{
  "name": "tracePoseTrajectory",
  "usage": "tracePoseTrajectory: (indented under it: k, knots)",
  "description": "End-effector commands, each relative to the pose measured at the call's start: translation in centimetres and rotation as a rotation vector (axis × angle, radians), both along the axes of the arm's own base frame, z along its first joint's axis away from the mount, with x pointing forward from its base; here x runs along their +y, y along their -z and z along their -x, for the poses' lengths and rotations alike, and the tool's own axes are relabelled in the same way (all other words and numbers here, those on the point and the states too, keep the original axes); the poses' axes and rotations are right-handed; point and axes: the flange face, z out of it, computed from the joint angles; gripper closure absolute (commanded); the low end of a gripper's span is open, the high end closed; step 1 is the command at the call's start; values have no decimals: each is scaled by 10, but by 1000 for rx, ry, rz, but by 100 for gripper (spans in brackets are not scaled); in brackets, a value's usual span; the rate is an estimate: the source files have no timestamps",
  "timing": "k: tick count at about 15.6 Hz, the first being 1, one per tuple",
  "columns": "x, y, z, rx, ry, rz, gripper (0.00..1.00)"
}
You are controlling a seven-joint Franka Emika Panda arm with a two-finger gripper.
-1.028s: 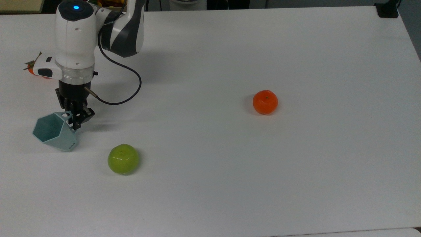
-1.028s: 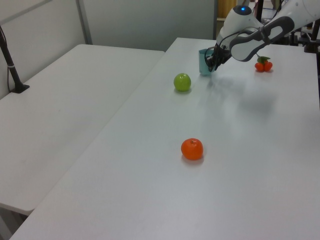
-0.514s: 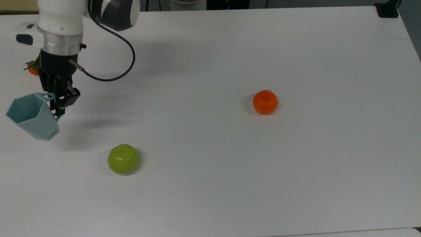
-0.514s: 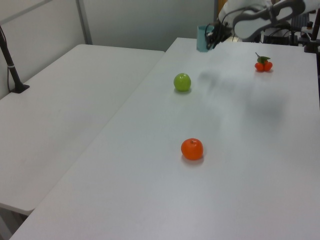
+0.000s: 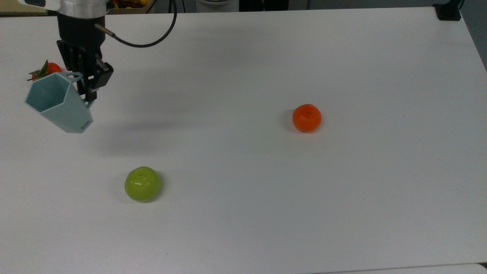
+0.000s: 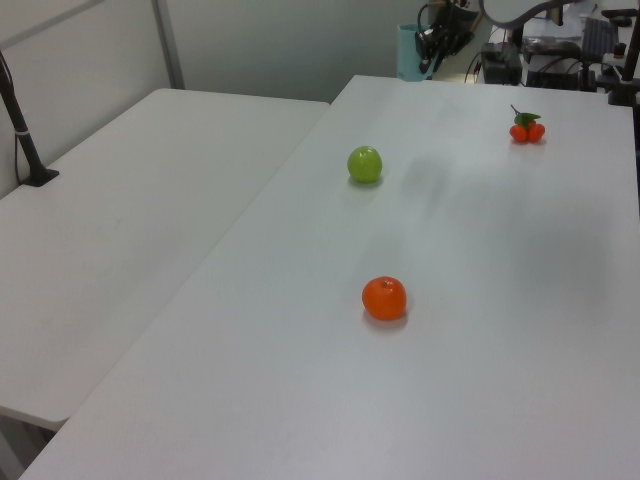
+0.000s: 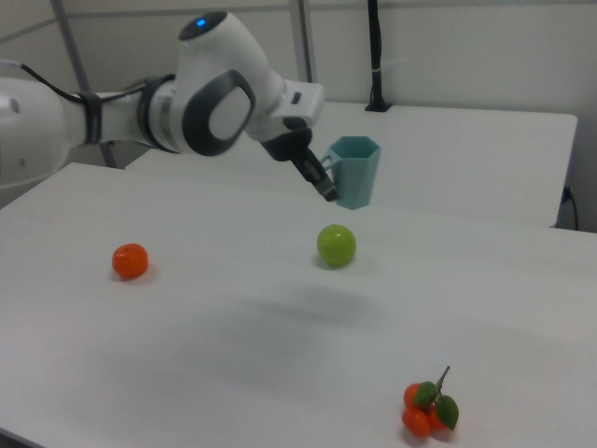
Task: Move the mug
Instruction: 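Lift the teal mug and carry it away from the tangerines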
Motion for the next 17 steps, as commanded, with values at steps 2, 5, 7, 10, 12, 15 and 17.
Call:
tracePoseTrajectory:
  k: [2, 5, 7, 10, 12, 15, 17]
  knots:
    - [40, -34, 44, 125, -158, -8, 100]
    - [61, -34, 63, 243, -304, -49, 100]
    - [73, -30, 75, 322, -409, -65, 100]
    - [92, -14, 93, 385, -484, -81, 100]
    - [110, -2, 110, 412, -539, -73, 100]
    - [121, 13, 132, 451, -613, -64, 100]
    - [125, 29, 141, 481, -651, -64, 100]
